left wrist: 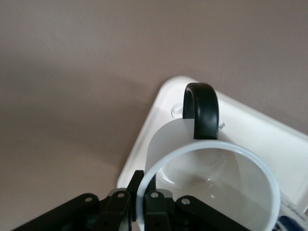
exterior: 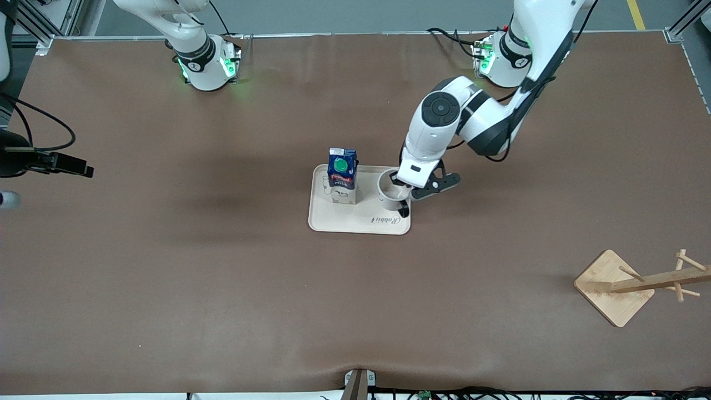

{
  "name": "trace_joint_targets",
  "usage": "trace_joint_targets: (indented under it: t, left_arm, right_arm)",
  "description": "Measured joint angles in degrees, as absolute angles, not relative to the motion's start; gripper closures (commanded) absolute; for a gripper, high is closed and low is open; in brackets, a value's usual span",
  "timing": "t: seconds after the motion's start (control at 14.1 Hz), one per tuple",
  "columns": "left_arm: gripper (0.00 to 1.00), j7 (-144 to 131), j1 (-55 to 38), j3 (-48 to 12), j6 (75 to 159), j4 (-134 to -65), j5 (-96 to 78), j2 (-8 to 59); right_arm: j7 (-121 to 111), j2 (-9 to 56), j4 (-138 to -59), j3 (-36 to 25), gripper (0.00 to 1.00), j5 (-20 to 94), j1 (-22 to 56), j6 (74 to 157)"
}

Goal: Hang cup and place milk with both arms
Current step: 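Close the left gripper on the white mug rim and lift it, then carry the mug toward the wooden stand while the right gripper reaches the milk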

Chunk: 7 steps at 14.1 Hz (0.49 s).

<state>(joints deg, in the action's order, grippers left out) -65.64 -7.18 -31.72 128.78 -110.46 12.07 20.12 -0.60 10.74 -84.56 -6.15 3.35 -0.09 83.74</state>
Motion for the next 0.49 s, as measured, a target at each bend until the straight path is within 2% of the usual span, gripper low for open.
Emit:
trace_joint_targets:
  t: [0.21,0.49]
  left_arm:
    - [1.00,-56.69,-2.49,-31.65,121.69,-105.83,12.08,17.14]
    - [1.00,-46.60,4.23,-31.56,118.89,-102.30,12.08,14.11]
  right_arm:
    - [-0.60,12.90,-84.56,-6.16,0.00,3.31,-0.06,84.05]
    - [-0.64,14.46,-84.38,-6.31,0.00,3.29,-0.09,85.69]
